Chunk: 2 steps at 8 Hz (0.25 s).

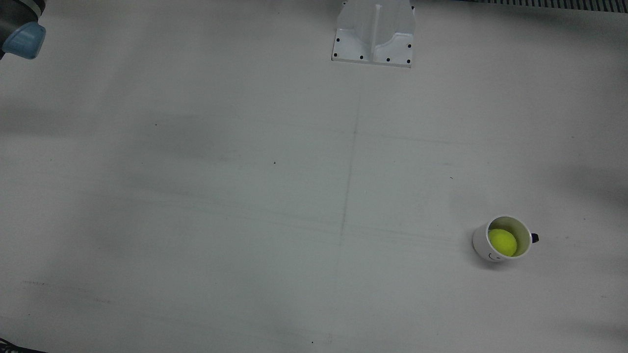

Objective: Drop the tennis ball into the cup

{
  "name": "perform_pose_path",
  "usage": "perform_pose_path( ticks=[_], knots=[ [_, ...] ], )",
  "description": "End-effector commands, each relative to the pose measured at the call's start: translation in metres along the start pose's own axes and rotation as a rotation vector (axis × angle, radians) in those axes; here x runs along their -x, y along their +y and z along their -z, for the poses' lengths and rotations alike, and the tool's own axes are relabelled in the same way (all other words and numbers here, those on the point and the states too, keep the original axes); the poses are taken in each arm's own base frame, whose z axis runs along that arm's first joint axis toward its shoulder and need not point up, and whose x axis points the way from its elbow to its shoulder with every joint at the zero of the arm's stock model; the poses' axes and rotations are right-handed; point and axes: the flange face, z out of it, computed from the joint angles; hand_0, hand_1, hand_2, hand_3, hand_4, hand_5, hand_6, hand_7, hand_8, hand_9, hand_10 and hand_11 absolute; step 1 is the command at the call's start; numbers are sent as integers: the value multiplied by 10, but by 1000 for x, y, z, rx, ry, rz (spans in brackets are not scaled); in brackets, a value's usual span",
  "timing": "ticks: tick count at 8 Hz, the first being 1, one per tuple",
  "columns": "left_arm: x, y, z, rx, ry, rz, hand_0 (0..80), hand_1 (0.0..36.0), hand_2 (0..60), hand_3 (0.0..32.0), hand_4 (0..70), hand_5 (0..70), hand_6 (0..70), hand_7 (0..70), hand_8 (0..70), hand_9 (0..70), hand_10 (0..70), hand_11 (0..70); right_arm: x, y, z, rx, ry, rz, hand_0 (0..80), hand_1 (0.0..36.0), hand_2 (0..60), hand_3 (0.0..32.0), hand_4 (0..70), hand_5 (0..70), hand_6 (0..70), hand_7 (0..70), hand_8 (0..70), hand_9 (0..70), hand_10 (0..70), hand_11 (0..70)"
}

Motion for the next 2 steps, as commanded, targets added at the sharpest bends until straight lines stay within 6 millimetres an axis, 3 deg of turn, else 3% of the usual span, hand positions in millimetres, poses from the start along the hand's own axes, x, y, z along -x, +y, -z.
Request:
perform_pose_path(
  ticks=[1,2],
  knots=[
    [-16,-19,22,-38,17,-6,438,97,248,0,167,116,506,141,127,59,38,62,1,-1,0,-1,-1,0,0,0,0,0,0,0,0,0,0,0,0,0],
    [-13,-19,21,-37,12,-5,441,101,229,0,164,102,422,155,111,63,40,65,0,-1,0,-1,0,0,0,0,0,0,0,0,0,0,0,0,0,0]
  ],
)
